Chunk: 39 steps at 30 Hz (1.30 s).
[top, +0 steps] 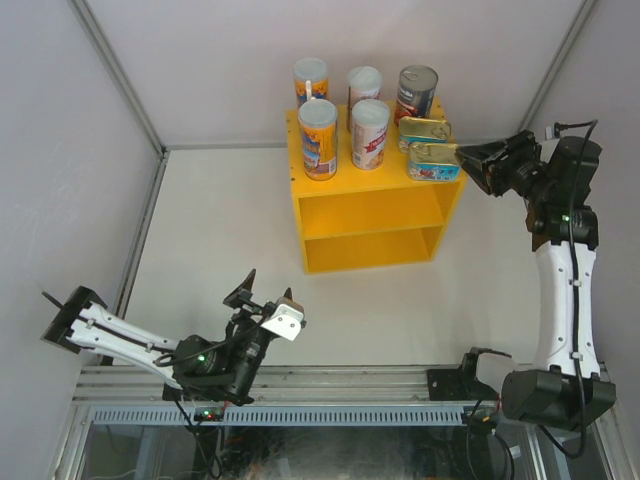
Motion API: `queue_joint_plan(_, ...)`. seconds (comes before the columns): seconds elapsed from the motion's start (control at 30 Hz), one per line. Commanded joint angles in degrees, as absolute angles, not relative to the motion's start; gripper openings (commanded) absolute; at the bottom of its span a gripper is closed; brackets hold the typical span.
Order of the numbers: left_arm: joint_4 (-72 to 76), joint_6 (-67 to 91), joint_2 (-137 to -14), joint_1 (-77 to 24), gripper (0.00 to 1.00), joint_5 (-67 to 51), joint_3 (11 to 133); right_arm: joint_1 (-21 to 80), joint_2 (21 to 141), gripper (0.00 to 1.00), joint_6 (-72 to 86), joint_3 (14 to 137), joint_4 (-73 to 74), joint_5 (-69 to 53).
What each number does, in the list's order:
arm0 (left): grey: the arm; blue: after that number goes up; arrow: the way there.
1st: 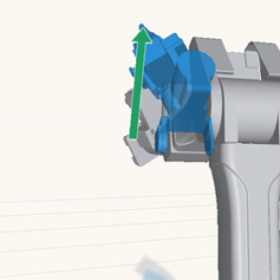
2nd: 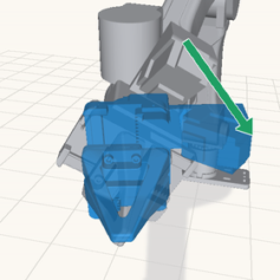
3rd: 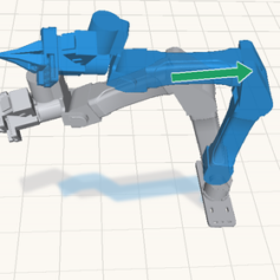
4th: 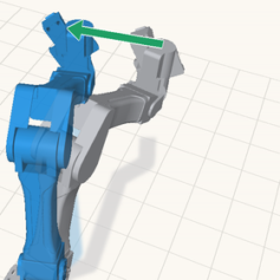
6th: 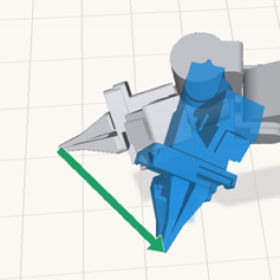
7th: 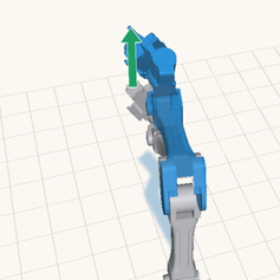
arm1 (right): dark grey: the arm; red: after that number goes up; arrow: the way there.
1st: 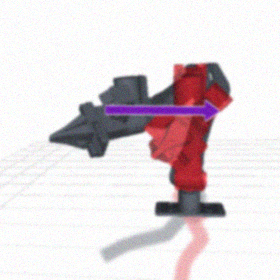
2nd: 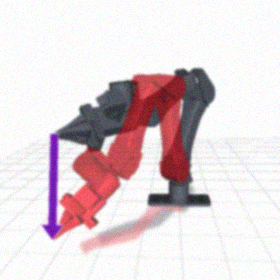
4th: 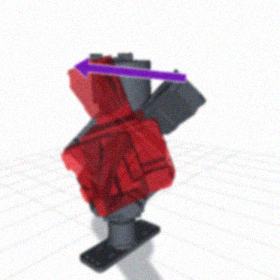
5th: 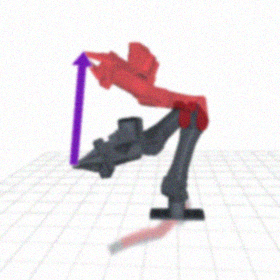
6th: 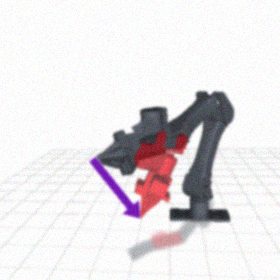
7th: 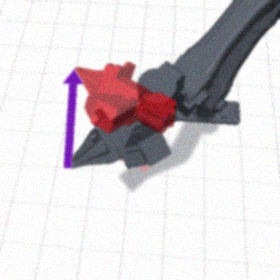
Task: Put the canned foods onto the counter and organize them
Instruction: Place the canned food on the counter.
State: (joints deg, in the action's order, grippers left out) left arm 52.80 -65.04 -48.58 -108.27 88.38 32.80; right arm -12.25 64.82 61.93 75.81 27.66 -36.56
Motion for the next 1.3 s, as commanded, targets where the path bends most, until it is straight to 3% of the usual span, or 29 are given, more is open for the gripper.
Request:
queue_joint_plan(0.0,54.9,-64.0,-47.4,-108.6,0.76,88.8,32.6,-11.1,65.4,0.39,62.6,78.4,24.1,-35.2)
queue_joint_plan(0.6,54.9,-63.6,-46.6,-108.6,0.76,89.5,32.0,-10.5,59.5,0.44,58.5,82.7,28.7,-30.1)
queue_joint_plan(0.77,54.9,-63.1,-47.2,-108.6,0.75,89.4,32.2,-5.3,56.7,0.45,55.8,82.8,32.4,-26.4)
queue_joint_plan(1.0,54.9,-62.9,-48.0,-108.6,0.76,89.1,32.5,3.8,54.7,0.42,52.0,81.2,35.9,-16.8)
queue_joint_plan(1.27,54.9,-63.0,-48.1,-108.6,0.76,90.2,32.9,4.5,55.2,0.35,49.5,78.4,34.8,-14.0)
